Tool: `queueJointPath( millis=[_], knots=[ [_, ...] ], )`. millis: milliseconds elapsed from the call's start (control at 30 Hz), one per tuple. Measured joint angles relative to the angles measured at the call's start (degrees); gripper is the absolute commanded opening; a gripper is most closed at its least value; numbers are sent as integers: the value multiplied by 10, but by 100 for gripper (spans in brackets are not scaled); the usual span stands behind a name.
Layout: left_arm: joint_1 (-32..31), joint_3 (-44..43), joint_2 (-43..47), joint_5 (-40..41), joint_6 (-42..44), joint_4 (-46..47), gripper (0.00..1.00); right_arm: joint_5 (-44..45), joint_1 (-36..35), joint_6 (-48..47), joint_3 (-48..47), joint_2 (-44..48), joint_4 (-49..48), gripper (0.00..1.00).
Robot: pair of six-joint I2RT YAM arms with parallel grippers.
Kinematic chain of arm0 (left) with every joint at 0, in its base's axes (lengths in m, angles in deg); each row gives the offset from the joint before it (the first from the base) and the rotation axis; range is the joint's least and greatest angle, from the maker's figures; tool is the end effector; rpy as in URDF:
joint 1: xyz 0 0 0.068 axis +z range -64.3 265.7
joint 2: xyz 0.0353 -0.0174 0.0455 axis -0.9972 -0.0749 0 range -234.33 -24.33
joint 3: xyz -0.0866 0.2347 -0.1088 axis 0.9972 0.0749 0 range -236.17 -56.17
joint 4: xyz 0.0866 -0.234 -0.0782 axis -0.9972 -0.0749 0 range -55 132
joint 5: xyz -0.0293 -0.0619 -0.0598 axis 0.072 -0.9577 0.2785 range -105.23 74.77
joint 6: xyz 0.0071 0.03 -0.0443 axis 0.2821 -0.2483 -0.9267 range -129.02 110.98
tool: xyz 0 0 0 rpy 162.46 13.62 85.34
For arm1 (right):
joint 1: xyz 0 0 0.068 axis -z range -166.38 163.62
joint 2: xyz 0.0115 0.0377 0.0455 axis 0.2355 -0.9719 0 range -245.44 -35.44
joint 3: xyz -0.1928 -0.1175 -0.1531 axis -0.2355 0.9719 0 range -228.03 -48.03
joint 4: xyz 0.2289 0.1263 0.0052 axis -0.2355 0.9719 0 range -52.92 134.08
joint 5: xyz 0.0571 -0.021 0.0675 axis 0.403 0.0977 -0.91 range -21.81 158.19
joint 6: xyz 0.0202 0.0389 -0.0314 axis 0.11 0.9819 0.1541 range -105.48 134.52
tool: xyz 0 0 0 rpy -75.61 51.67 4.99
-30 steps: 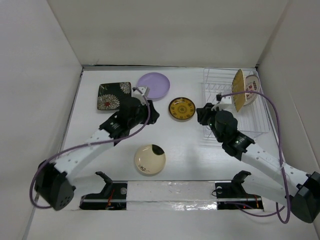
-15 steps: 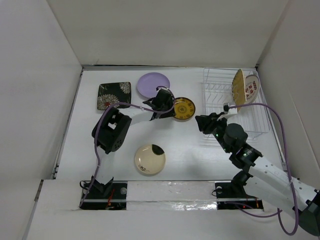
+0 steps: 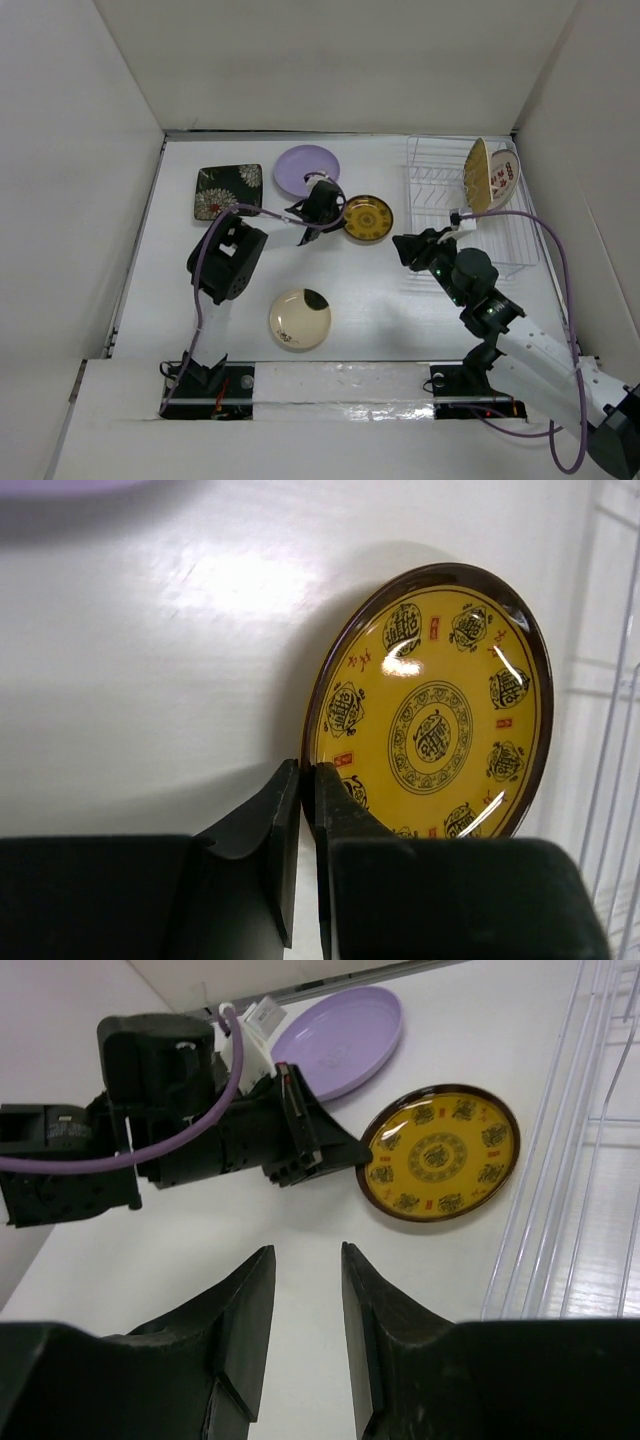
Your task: Load the plates into the dish rack
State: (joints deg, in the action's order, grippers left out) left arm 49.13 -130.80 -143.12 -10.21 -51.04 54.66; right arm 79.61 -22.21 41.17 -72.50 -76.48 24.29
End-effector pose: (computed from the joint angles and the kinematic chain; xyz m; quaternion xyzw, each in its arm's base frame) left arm 0.3698 -0.2704 0.1601 -0.0628 0.8696 -0.2796 0.4020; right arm 0.1512 0.1007 0.2673 0.0097 0.7295 0.2906 0.6191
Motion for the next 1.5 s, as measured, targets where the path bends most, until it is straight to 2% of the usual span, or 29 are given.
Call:
queueJointPath(
  millis=[100,200,233,333,433,633,900,967,1100,1133,1200,1233,1267,1300,1333,1400,1433,1500],
  knots=[
    [0,77,57,16,-5,13,0,-17,8,3,0,-6,-10,51],
    [0,156,156,42,1,10,0,-34,11,5,0,-26,-21,68],
    [0,178,194,52,6,9,0,-39,13,6,0,-35,-23,77],
    [0,236,311,74,16,8,0,-57,13,4,0,-60,-28,89],
    [1,281,431,81,21,8,0,-75,13,3,0,-85,-38,94],
    [1,360,629,58,21,-2,0,-139,12,12,-20,-142,-56,97],
    [1,417,756,20,21,-61,0,-231,-8,54,-54,-189,-120,97],
    [1,425,780,13,21,-72,0,-242,-20,66,-54,-190,-136,95],
    [2,439,819,-6,21,-80,0,-250,-41,89,-59,-211,-163,80],
    [2,441,828,-12,21,-82,0,-252,-44,93,-62,-221,-166,58],
    [2,443,844,-25,21,-87,0,-256,-48,106,-68,-243,-177,29],
    [2,443,851,-30,23,-89,0,-259,-49,112,-72,-252,-179,6],
    [2,443,858,-33,29,-96,0,-261,-51,122,-75,-257,-181,0],
    [5,443,865,-34,33,-107,3,-261,-51,134,-78,-258,-187,0],
    [6,443,870,-38,35,-111,31,-260,-51,137,-83,-257,-184,0],
    [6,439,879,-45,38,-119,59,-252,-51,134,-91,-247,-168,0],
    [6,433,883,-48,44,-132,76,-244,-51,129,-98,-240,-155,0],
    [6,410,886,-55,54,-168,82,-226,-43,111,-122,-221,-116,0]
  ],
)
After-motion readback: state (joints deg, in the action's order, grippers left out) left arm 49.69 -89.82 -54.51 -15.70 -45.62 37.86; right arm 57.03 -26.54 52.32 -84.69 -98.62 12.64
